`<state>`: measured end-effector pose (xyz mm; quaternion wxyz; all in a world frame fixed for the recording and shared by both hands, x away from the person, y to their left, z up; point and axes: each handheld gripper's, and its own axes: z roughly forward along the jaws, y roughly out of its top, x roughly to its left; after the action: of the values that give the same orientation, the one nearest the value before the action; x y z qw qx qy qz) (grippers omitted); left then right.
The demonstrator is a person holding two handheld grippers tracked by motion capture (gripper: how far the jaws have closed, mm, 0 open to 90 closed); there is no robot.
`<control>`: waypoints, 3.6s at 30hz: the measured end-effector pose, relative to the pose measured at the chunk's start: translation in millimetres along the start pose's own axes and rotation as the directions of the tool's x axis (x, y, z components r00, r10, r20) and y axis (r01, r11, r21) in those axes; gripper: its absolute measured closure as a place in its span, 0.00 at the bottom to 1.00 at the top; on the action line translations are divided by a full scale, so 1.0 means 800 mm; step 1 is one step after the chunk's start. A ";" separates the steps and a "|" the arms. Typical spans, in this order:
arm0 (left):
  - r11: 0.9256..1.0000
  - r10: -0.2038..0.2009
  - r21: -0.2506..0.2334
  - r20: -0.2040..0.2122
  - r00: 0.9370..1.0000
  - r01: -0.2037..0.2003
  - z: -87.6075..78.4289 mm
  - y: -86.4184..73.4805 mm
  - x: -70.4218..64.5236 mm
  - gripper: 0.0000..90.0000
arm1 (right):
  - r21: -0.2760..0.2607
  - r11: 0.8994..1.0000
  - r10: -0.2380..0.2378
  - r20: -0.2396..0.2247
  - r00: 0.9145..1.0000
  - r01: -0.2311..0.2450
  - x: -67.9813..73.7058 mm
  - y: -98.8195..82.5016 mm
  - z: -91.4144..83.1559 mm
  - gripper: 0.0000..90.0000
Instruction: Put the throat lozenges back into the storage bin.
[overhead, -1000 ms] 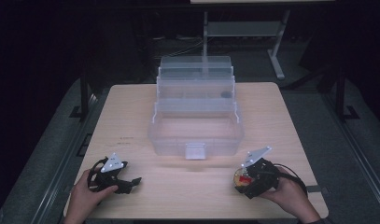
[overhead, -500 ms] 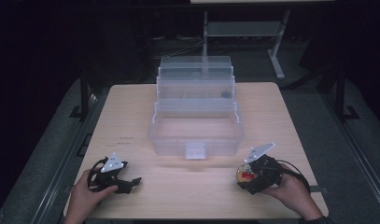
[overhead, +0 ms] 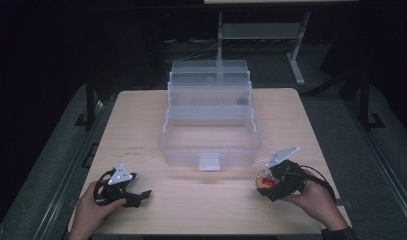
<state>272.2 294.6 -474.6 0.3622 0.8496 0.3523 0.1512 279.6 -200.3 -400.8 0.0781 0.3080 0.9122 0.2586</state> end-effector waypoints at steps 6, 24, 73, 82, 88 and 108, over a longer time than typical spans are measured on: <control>1.000 0.001 0.001 0.000 1.000 -0.001 0.000 0.000 0.000 0.13 | -0.008 1.000 0.006 0.010 1.000 -0.006 -0.006 0.002 -0.005 0.22; 1.000 -0.001 0.001 0.000 1.000 0.001 0.000 0.000 0.000 0.13 | -0.027 0.999 0.020 0.029 0.999 -0.019 -0.022 0.012 -0.016 0.22; 1.000 0.000 0.001 -0.001 1.000 0.000 0.000 0.000 0.000 0.13 | -0.073 0.997 0.027 0.062 0.998 -0.022 -0.062 0.073 -0.047 0.22; 1.000 0.000 0.001 -0.001 1.000 0.000 0.000 0.000 0.000 0.13 | -0.067 0.998 0.026 0.049 0.998 -0.023 -0.068 0.088 -0.044 0.22; 1.000 0.001 0.001 -0.001 1.000 -0.001 0.000 0.000 0.000 0.13 | -0.064 0.998 0.029 0.052 0.998 -0.025 -0.072 0.098 -0.043 0.22; 1.000 0.003 0.003 0.000 1.000 -0.003 0.000 0.000 0.000 0.13 | -0.055 0.998 0.024 0.048 0.999 -0.022 -0.080 0.130 -0.028 0.22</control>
<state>272.4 294.9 -474.3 0.3605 0.8506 0.3516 0.1513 378.4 -178.1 -328.6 0.1056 0.3225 0.8990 0.2769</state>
